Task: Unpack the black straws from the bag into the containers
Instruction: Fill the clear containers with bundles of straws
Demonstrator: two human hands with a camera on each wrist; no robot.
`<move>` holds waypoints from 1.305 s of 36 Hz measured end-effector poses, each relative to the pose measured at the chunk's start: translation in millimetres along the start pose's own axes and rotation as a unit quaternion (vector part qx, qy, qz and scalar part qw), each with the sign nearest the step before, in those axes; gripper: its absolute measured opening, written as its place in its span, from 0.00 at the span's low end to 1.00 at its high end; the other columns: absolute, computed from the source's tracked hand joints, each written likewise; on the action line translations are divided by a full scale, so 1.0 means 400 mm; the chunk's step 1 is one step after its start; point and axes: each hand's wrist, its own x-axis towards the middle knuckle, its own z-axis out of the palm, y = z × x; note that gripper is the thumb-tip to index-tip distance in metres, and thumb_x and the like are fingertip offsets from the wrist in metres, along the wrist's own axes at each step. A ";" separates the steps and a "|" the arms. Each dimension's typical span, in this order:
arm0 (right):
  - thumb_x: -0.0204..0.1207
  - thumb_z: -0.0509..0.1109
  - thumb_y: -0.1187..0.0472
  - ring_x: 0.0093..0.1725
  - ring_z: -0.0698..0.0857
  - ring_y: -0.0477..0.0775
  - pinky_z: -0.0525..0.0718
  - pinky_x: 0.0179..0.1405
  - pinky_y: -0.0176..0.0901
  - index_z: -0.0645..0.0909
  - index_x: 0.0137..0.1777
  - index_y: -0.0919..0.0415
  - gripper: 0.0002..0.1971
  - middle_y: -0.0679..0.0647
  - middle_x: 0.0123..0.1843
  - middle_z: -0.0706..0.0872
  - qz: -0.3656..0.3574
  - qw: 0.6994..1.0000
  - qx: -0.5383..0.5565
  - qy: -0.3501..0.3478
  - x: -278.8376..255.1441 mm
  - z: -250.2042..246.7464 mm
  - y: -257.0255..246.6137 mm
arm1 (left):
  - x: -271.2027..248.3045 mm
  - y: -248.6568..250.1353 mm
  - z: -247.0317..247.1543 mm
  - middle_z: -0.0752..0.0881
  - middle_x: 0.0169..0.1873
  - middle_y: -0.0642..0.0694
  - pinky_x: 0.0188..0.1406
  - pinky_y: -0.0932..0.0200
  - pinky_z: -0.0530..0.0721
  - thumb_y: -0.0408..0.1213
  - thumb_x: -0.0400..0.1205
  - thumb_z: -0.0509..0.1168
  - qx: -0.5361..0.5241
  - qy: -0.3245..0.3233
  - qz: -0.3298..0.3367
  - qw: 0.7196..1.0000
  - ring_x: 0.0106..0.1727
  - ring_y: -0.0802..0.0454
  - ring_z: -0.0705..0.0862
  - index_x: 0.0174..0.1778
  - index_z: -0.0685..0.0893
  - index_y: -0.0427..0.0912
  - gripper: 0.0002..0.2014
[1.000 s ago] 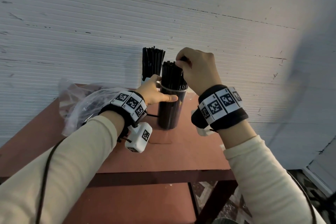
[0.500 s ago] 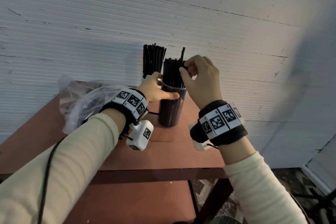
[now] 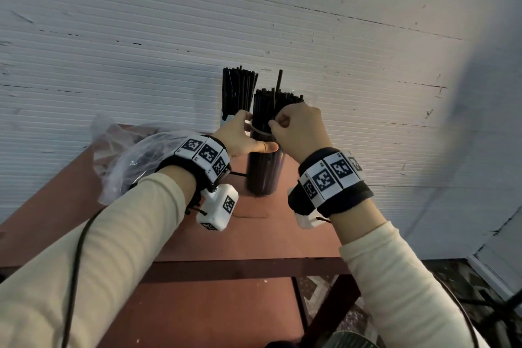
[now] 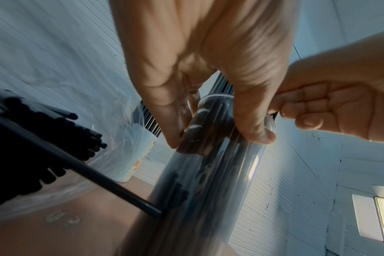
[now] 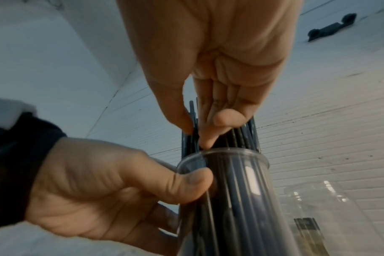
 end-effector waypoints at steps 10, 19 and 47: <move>0.81 0.64 0.64 0.38 0.88 0.51 0.84 0.44 0.32 0.87 0.47 0.63 0.10 0.55 0.39 0.89 0.009 0.992 0.105 0.072 0.002 -0.016 -0.026 | -0.004 0.003 -0.001 0.79 0.64 0.50 0.62 0.59 0.69 0.47 0.69 0.81 -0.002 0.005 -0.001 1.000 0.65 0.52 0.76 0.76 0.68 0.43 0.42; 0.76 0.73 0.59 0.43 0.84 0.43 0.76 0.41 0.23 0.88 0.52 0.58 0.08 0.49 0.43 0.89 0.018 0.988 0.123 0.087 0.005 -0.002 -0.015 | 0.000 0.002 -0.002 0.78 0.64 0.50 0.61 0.59 0.69 0.46 0.69 0.81 -0.004 0.003 -0.004 1.000 0.63 0.54 0.75 0.76 0.67 0.43 0.42; 0.78 0.70 0.62 0.42 0.84 0.45 0.72 0.33 0.20 0.88 0.52 0.62 0.07 0.52 0.45 0.89 0.055 0.986 0.135 0.076 0.031 0.004 -0.040 | 0.006 -0.006 -0.005 0.81 0.64 0.48 0.67 0.54 0.74 0.46 0.68 0.82 0.008 0.000 0.006 1.000 0.67 0.49 0.79 0.72 0.69 0.44 0.40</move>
